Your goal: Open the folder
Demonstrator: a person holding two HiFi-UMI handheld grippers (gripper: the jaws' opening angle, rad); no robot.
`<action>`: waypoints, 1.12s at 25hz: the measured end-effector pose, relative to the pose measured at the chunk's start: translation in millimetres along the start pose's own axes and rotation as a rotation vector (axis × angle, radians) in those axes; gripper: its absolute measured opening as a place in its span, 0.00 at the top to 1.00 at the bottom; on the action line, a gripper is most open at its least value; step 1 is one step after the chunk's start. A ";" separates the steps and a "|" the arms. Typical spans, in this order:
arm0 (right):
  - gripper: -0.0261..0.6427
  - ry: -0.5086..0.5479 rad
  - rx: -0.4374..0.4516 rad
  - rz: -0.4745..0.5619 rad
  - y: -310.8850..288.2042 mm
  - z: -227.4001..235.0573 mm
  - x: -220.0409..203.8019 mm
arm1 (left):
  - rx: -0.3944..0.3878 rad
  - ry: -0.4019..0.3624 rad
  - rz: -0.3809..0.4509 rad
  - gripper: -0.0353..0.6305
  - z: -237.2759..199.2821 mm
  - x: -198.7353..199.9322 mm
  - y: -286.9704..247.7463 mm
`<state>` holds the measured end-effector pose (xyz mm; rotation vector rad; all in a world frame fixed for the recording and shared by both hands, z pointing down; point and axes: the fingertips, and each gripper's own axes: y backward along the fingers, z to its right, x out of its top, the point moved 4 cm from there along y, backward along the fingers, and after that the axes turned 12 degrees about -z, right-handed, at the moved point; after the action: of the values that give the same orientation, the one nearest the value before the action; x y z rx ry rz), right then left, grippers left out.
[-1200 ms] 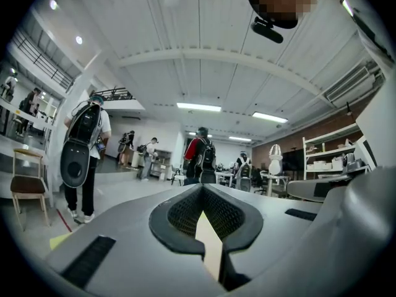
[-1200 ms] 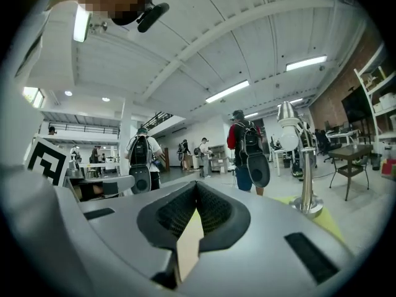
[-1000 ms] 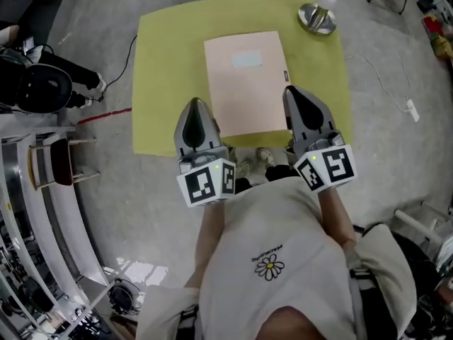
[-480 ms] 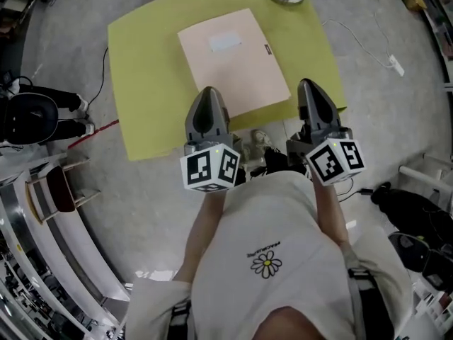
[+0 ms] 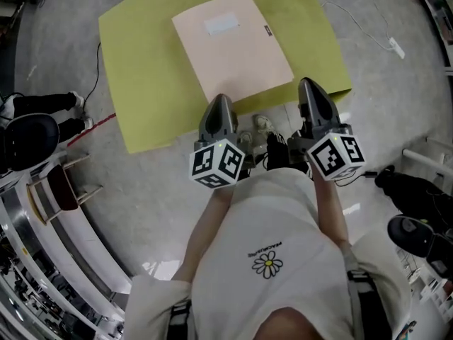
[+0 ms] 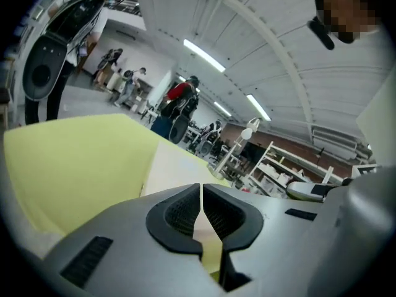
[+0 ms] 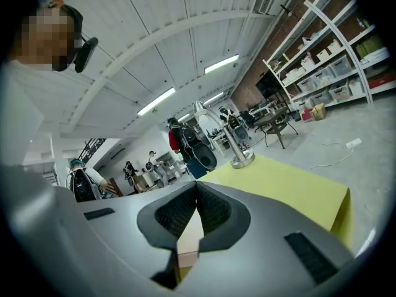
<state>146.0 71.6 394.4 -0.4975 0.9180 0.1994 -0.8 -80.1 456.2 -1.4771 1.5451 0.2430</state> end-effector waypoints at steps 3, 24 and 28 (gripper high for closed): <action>0.94 -0.009 -0.004 -0.009 1.0 -2.7 -9.4 | -0.070 0.120 -0.055 0.93 -0.6 -22.3 -1.6; 0.94 -0.089 -0.018 -0.012 10.7 13.7 -12.8 | -0.244 0.811 -0.152 0.65 -16.4 -101.5 -44.7; 0.94 -0.089 -0.013 -0.023 9.7 14.3 -12.2 | -0.235 0.820 -0.112 0.64 -24.2 -99.4 -44.7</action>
<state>145.3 87.6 408.3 -0.5070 0.8241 0.2054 7.9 -41.6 560.7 -1.9809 2.1047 -0.3036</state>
